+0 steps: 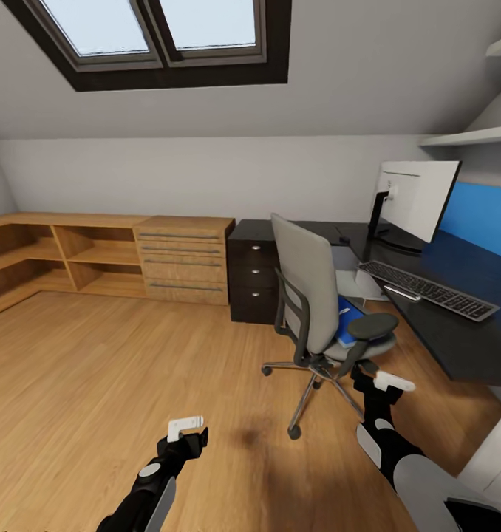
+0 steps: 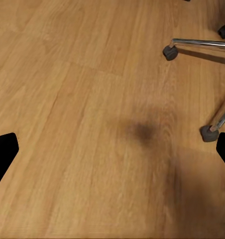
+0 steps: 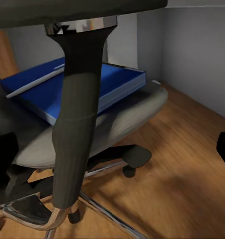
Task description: In the bedroom, organize the workspace by keeping the computer under the desk, ensuring the monitor is on the desk, placing the keyboard on the desk next to the monitor, placing the mouse on the desk next to the keyboard, moving the folder from the swivel chair onto the desk next to the mouse, stacking the notebook on top of the folder with the pen on top of the notebook, and positioning the swivel chair next to the desk.
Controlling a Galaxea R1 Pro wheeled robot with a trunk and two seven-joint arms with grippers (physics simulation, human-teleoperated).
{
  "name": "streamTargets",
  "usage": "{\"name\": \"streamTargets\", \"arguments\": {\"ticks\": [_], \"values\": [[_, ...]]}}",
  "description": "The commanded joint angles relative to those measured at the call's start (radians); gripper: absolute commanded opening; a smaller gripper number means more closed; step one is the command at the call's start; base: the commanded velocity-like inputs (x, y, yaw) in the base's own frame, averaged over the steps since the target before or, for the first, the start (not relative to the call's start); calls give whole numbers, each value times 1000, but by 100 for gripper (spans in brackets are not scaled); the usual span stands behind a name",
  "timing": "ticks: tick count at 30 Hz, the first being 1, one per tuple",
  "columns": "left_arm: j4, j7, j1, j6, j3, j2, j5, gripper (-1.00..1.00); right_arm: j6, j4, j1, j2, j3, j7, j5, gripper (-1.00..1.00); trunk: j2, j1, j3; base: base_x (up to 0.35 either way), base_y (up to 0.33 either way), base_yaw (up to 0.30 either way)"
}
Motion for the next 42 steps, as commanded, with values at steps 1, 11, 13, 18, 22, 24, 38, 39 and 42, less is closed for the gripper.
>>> {"name": "streamTargets", "arguments": {"ticks": [1,11,13,18,22,24,38,39,42], "values": [[2,5,0,5,-2,0,10,100,-4,0,-1,0,3,-1,-6,100,0,0,-1,42,-48,30],[8,6,0,5,-2,1,10,100,-4,0,-1,-1,3,-4,-6,100,0,0,-2,76,-114,11],[9,6,0,5,-2,1,10,100,-4,0,-1,-1,3,-4,-6,100,0,0,-2,31,-47,2],[9,6,0,5,-2,1,10,100,-4,1,0,-1,4,-4,-6,100,0,0,-2,12,-18,1],[9,6,0,5,-2,1,10,100,-4,1,0,-2,4,-5,-6,100,0,0,-2,4,-14,0],[9,6,0,5,-2,1,10,100,-4,1,-1,-2,3,-5,-6,100,0,0,-2,2,-52,0],[9,6,0,5,0,2,9,100,-4,3,-1,-1,4,-4,-6,100,0,0,-2,0,-46,0],[9,6,0,5,0,2,9,100,-4,3,-1,-1,4,-4,-6,100,0,0,-2,0,-183,0],[9,6,0,5,0,2,9,100,-4,3,-1,-1,4,-4,-6,100,0,0,-2,0,-188,0]]}}
